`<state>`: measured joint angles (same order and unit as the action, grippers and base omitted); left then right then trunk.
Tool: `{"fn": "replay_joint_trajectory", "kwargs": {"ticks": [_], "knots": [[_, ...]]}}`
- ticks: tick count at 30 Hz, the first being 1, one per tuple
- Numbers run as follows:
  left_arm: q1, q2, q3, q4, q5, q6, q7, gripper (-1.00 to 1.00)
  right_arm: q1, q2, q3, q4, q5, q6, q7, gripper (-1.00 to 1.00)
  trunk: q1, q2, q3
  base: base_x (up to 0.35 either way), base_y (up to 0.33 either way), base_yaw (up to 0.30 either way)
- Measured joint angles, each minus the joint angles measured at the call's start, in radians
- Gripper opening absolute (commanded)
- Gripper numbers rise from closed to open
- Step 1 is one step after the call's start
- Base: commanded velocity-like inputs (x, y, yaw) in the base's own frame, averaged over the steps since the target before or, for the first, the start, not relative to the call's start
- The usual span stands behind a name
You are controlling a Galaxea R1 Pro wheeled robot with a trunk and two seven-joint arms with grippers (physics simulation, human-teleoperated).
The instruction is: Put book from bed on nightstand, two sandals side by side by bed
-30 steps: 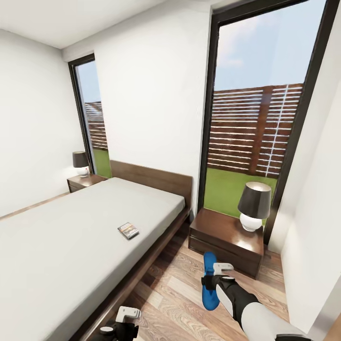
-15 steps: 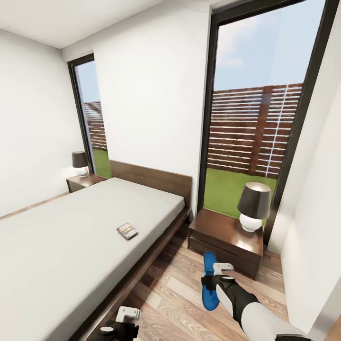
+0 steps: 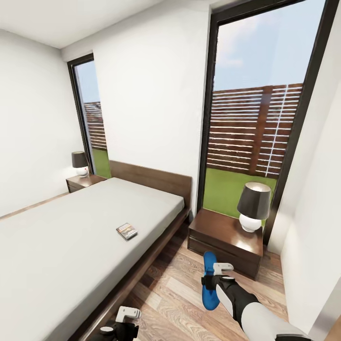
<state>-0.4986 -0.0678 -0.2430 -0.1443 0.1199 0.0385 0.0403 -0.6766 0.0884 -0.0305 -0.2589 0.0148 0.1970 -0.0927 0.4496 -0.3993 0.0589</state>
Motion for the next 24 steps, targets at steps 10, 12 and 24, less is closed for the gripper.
{"fn": "replay_joint_trajectory", "kwargs": {"ticks": [10, 12, 24], "knots": [[0.0, -0.001, 0.0, 0.0, -0.001, -0.001, 0.0, 1.0, 0.0, 0.0, 0.002, 0.0, 0.0, 0.0, 0.0, -1.0, 0.0, 0.0, 0.0, 0.058, 0.0, 0.0], [0.0, -0.001, 0.0, 0.0, -0.001, -0.001, 0.0, 1.0, 0.0, 0.0, 0.002, 0.0, 0.0, 0.0, 0.0, -1.0, 0.0, 0.0, 0.0, 0.018, 0.0, 0.0], [0.005, -0.005, 0.0, 0.001, -0.002, -0.001, 0.004, 1.0, 0.0, 0.0, 0.002, 0.0, 0.0, 0.0, 0.0, -1.0, 0.0, 0.0, 0.0, 0.004, 0.0, 0.0]]}}
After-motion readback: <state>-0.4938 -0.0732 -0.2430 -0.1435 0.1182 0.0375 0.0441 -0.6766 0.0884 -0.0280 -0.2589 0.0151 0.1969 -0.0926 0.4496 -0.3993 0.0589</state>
